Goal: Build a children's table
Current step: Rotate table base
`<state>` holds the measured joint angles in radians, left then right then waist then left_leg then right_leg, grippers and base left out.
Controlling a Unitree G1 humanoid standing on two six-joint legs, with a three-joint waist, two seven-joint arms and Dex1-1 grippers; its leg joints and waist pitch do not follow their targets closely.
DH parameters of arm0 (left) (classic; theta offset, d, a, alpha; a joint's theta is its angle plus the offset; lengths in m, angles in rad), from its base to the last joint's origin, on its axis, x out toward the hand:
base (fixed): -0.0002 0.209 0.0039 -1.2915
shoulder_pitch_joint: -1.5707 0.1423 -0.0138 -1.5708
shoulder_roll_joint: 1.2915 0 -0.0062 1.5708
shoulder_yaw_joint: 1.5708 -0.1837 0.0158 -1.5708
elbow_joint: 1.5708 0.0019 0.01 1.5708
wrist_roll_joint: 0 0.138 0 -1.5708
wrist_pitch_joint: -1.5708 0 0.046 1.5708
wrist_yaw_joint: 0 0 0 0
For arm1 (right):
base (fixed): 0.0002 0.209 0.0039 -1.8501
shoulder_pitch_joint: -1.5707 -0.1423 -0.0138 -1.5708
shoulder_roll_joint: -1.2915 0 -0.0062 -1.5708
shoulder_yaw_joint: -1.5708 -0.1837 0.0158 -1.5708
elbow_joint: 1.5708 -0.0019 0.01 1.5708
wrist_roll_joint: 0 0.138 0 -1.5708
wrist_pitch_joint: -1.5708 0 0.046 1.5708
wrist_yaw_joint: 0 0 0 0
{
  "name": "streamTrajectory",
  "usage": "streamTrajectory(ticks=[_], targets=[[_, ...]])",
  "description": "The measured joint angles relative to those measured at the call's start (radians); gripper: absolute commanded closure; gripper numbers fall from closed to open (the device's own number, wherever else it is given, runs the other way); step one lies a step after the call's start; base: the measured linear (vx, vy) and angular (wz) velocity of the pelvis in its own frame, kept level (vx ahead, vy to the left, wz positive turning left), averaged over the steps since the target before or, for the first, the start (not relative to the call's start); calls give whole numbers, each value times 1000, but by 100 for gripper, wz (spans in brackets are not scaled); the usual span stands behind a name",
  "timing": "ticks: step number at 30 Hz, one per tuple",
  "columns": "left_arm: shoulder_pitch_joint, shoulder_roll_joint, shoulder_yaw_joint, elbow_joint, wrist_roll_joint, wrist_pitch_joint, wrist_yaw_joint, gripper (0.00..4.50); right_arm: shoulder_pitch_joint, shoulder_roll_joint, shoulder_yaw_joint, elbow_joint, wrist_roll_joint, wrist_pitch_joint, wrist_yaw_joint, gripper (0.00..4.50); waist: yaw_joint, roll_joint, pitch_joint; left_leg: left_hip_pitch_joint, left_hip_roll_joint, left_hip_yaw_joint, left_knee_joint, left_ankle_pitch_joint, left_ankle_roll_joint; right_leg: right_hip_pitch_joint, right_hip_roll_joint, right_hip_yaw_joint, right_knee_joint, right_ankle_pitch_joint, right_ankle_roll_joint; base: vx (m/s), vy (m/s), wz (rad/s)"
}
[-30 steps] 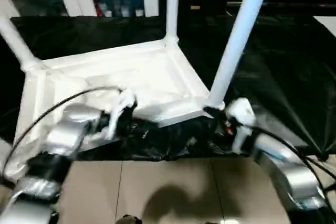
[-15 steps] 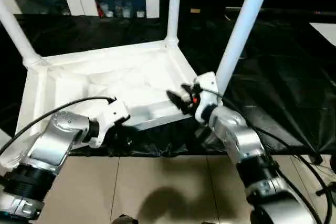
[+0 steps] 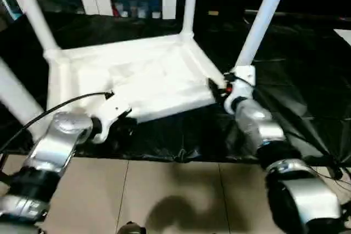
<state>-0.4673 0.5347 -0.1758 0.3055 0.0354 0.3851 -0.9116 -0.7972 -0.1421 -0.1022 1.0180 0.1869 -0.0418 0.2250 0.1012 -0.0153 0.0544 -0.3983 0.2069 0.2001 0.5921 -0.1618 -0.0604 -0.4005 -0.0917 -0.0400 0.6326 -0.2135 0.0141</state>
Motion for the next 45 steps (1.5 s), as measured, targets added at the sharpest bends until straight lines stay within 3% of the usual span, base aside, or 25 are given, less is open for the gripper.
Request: streamTrajectory(ticks=[7, 11, 15, 19, 22, 24, 31, 34, 39, 40, 42, 43, 44, 45], targets=[[-49, -54, -28, 186, 66, -135, 135, 310, -3, -73, -33, 71, -5, -52, -17, 131, 16, 3, 0, -3, 0, -1, 4, 2, 3, 0, 0, -1, 0, 1, 2, 0, 0, 0], [-68, -92, -25, 263, 86, -207, 233, 310, -4, -108, -49, 99, -6, -72, -27, 131, 12, 5, 1, -3, 0, -1, 6, 2, 3, 0, -1, 0, 0, 4, 2, 0, 0, 0], [-53, -161, 35, 271, 55, -283, 316, 310, 4, -132, -57, 93, -6, -99, -2, 131, 5, 9, 0, -3, 0, -1, 7, 2, 3, 0, -1, 0, -1, 6, 3, 0, 0, 0], [42, -229, 135, 122, -51, -290, 361, 292, 85, -117, -12, -7, -22, -98, 96, 131, -10, 18, -1, -3, 1, -2, 6, 2, 3, -1, 0, -1, -1, 7, 2, 0, 0, 0], [218, -271, 225, -125, -150, -249, 404, 271, 241, -105, 35, -251, -7, -37, 167, 131, -14, 19, -1, -3, 2, -3, 5, 1, 4, -2, 2, -1, -2, 6, 2, 0, 0, 0], [295, -282, 255, -207, -175, -233, 438, 259, 310, -106, 52, -352, 10, 10, 175, 131, -12, 20, 0, -4, 2, -4, 5, 1, 4, -2, 2, -1, -3, 5, 2, 0, 0, 0], [483, -343, 331, -439, -136, -318, 586, 205, 531, -74, 114, -755, 38, 121, 159, 131, -10, 20, 0, -2, 1, -4, 3, 1, 4, 1, 2, 0, -8, 3, 11, 0, 0, 0], [567, -363, 345, -518, -118, -285, 643, 205, 656, -56, 147, -919, 47, 189, 152, 131, -12, 20, -1, -2, 1, -4, 1, 1, 4, 1, 2, 1, -11, 6, 16, 0, 0, 0], [615, -394, 345, -559, -119, -273, 681, 205, 740, -57, 192, -1010, 46, 228, 153, 131, -13, 20, -1, 1, 0, -4, -5, 1, 4, 3, 3, 0, -22, 8, 22, 0, 0, 0], [616, -400, 347, -566, -119, -273, 690, 205, 749, -57, 196, -1022, 45, 232, 151, 131, -13, 20, 1, 9, -1, -5, -10, 0, 4, 7, 2, -3, -28, 8, 23, 0, 0, 0], [617, -410, 346, -579, -119, -272, 705, 205, 772, -58, 196, -1045, 39, 243, 143, 131, -22, 33, 5, 10, -10, -44, -17, 0, 4, 50, -5, -47, -55, -3, 30, -2, 7, 9], [619, -413, 347, -591, -119, -270, 713, 205, 775, -58, 195, -1055, 37, 257, 138, 131, -33, 42, 10, 10, -13, -62, -21, -1, 5, 74, -7, -80, -64, -33, 30, 22, 35, 46], [621, -414, 347, -597, -119, -265, 720, 205, 776, -57, 193, -1062, 36, 266, 131, 131, -37, 46, 12, 11, -14, -71, -25, -1, 5, 85, -10, -96, -58, -65, 28, 21, 24, 24], [621, -415, 347, -597, -119, -259, 722, 205, 779, -57, 187, -1070, 36, 272, 126, 131, -37, 48, 13, 11, -16, -75, -26, -1, 6, 94, -9, -102, -39, -93, 27, 25, 15, 57]])
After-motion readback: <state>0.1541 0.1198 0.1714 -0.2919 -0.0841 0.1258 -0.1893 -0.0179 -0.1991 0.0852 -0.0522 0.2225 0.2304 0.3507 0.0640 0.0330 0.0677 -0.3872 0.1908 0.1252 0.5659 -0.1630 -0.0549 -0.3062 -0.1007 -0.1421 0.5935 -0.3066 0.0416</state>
